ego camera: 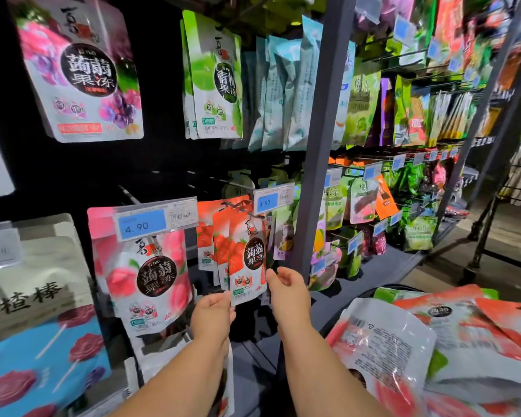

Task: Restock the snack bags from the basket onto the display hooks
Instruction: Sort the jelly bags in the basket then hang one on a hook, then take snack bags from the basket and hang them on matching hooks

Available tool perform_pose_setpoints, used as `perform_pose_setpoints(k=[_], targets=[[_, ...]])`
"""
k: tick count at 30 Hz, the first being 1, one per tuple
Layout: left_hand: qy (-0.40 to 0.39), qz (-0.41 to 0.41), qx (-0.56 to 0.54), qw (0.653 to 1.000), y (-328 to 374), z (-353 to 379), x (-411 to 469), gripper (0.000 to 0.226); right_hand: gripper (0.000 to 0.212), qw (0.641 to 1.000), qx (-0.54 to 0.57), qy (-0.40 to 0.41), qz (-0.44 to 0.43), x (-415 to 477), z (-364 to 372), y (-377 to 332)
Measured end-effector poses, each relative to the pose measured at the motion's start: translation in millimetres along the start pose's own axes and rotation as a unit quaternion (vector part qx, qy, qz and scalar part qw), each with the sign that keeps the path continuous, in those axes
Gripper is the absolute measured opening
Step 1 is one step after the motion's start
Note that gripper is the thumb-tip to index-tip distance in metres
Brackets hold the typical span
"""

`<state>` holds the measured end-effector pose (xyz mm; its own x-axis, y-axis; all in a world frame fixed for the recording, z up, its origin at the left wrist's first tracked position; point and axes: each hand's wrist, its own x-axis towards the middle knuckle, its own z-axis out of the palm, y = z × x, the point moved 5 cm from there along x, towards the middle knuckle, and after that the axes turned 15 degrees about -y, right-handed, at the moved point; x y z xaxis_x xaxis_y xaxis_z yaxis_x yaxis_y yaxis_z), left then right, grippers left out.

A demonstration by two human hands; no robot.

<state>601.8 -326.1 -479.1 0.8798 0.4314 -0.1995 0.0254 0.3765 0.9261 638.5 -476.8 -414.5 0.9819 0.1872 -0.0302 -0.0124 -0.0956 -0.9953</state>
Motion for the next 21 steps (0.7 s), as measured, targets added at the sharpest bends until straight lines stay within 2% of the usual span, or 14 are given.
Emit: perform_pose_setpoints(k=[5, 7, 10, 12, 14, 16, 17, 20, 21], targets=[[0.015, 0.004, 0.05, 0.999, 5.2, -2.4, -8.1, 0.026, 0.035, 1.0, -0.001, -0.002, 0.0, -9.8, 0.9, -6.5], [-0.018, -0.002, 0.085, 0.996, 5.3, 5.8, -19.7, 0.028, 0.03, 1.0, 0.02, 0.007, -0.006, -16.6, -1.3, -13.1], [-0.142, -0.043, 0.149, 0.978, -6.1, 32.2, -47.9, 0.031, 0.021, 0.998, 0.04, 0.037, -0.028, -27.3, -12.0, -25.8], [-0.225, -0.055, 0.177, 0.957, -13.0, 53.2, -71.5, 0.021, 0.014, 0.997, 0.048, 0.047, -0.037, -36.7, -22.2, -33.2], [-0.292, -0.054, 0.185, 0.937, -18.9, 71.9, -92.0, 0.008, 0.015, 0.996, 0.059, 0.049, -0.044, -45.9, -33.0, -39.2], [-0.353, -0.043, 0.214, 0.91, -23.7, 89.4, -106.6, 0.012, 0.021, 0.996, 0.045, 0.046, -0.054, -56.7, -46.3, -47.0], [-0.376, -0.038, 0.224, 0.898, -25.6, 97.6, -114.2, 0.017, 0.024, 0.997, 0.019, 0.046, -0.056, -62.5, -54.9, -51.8], [-0.371, -0.048, 0.284, 0.883, -32.1, 108.8, -124.8, 0.071, 0.019, 0.987, -0.136, 0.046, -0.07, -81.8, -88.1, -70.5], [-0.359, -0.046, 0.309, 0.879, -30.7, 110.0, -128.8, 0.071, 0.019, 0.972, -0.215, 0.052, -0.075, -87.9, -100.9, -77.3]])
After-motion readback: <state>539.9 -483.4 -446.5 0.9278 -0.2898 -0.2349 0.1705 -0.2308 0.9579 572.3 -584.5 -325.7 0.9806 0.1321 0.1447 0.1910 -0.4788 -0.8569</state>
